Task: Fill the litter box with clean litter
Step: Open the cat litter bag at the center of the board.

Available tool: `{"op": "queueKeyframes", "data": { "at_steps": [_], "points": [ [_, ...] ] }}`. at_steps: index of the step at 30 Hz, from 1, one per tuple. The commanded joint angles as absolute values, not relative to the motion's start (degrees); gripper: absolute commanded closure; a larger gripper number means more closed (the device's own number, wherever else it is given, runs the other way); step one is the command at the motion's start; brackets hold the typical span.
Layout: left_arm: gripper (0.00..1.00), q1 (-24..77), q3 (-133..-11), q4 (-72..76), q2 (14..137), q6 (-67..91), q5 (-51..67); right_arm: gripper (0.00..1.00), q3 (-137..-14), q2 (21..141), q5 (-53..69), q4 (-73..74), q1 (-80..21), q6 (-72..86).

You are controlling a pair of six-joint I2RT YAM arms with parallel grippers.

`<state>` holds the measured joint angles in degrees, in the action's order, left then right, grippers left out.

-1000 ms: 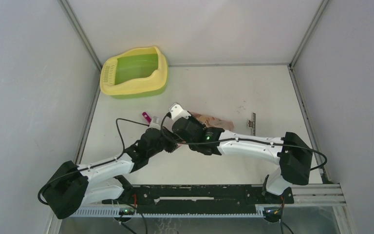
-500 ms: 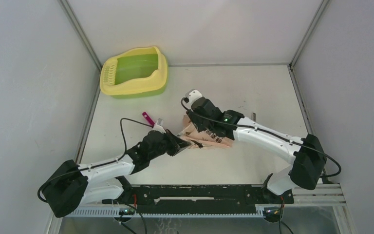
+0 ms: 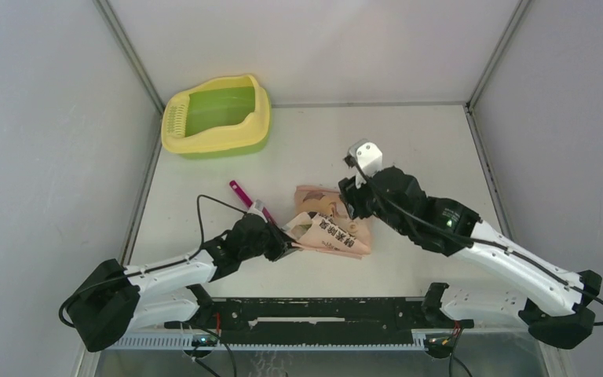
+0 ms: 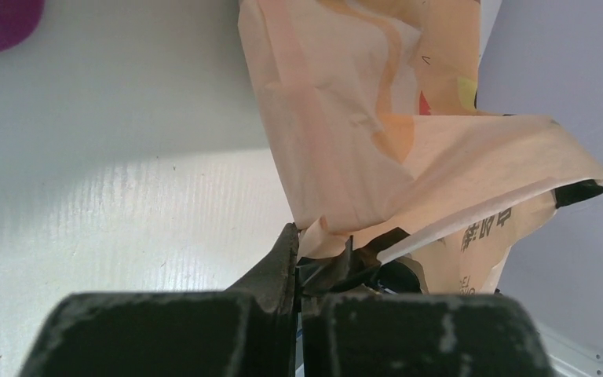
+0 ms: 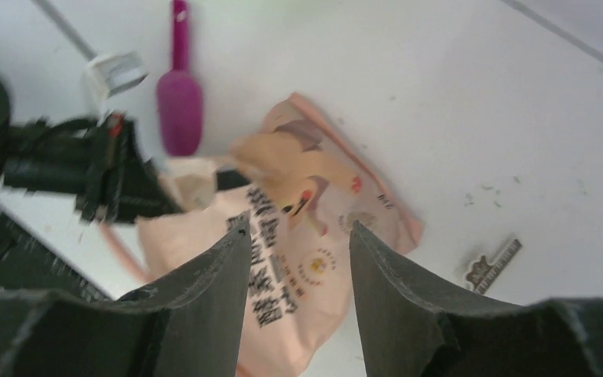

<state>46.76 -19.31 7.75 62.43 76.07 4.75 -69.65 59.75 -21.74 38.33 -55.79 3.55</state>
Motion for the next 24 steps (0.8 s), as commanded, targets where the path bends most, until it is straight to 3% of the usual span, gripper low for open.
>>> {"op": "queueKeyframes", "data": {
  "at_steps": [1,11,24],
  "points": [
    [1.00,47.60,-22.02,6.66,61.01,74.97,7.46,0.43,-66.78,59.60,-22.95,45.28,-63.77,5.51],
    [1.00,47.90,-24.18,5.38,60.87,74.50,7.36,0.42,-59.89,59.72,-23.69,41.60,-74.94,3.09],
    [1.00,48.00,-25.55,4.39,60.64,74.36,6.96,0.41,-57.87,60.83,-18.18,38.67,-77.49,0.20]
  ]
}}
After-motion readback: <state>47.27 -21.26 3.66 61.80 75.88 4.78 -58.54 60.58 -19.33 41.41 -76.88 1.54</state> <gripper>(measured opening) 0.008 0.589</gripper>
